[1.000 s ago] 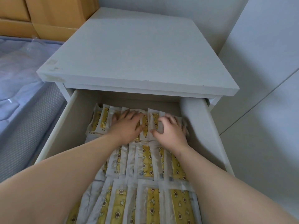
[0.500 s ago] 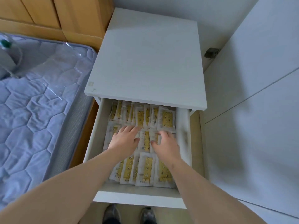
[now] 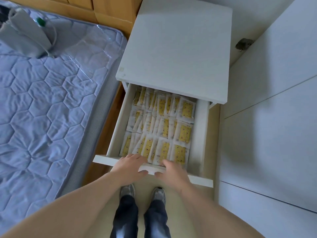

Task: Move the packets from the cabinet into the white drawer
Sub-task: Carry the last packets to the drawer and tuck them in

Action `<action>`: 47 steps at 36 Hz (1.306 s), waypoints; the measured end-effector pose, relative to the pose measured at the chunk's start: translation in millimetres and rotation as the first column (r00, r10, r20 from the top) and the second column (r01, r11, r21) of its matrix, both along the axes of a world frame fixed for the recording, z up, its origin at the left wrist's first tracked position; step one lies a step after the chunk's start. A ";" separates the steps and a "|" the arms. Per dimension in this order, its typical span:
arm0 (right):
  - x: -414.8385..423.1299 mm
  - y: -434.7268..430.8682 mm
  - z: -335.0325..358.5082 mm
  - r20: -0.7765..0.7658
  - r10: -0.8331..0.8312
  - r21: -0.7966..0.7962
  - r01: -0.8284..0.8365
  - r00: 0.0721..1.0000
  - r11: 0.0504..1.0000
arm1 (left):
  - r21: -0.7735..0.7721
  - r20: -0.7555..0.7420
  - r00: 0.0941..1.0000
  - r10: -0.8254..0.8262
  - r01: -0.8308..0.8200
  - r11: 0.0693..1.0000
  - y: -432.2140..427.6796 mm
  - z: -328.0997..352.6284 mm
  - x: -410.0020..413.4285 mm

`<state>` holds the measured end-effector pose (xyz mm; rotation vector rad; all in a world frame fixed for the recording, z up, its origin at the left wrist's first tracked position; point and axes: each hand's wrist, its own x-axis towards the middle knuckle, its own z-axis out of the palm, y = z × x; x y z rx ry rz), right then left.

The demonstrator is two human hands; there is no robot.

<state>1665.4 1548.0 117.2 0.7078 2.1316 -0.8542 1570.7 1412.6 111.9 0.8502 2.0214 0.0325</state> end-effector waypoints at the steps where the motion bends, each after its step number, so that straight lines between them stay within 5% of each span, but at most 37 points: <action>1: 2.5 -1.3 -2.1 0.001 0.028 0.013 -0.028 1.000 1.000 | -0.007 -0.012 0.999 -0.037 0.037 0.999 -3.4 -3.0 1.3; 15: 5.6 -3.7 -15.4 -0.091 0.189 0.153 -0.173 0.978 0.973 | 0.028 -0.166 0.961 -0.220 0.228 0.973 -8.3 -21.1 -2.1; 22: -4.2 3.4 -15.8 -0.129 0.198 0.190 -0.172 0.972 0.967 | 0.042 -0.206 0.956 -0.211 0.224 0.974 -0.5 -22.0 -14.8; 29: -24.6 26.9 -15.8 -0.158 0.383 0.349 -0.311 0.910 0.884 | 0.093 -0.349 0.915 -0.200 0.247 0.965 14.6 -24.6 -34.0; 42: -72.7 87.3 -20.5 -0.272 0.381 0.547 -0.184 0.883 0.817 | 0.179 -0.496 0.862 -0.109 0.224 0.958 70.0 -26.4 -93.2; 47: -88.8 114.9 -20.4 -0.292 0.390 0.695 -0.086 0.873 0.714 | 0.221 -0.690 0.717 -0.098 0.338 0.915 91.3 -19.1 -126.3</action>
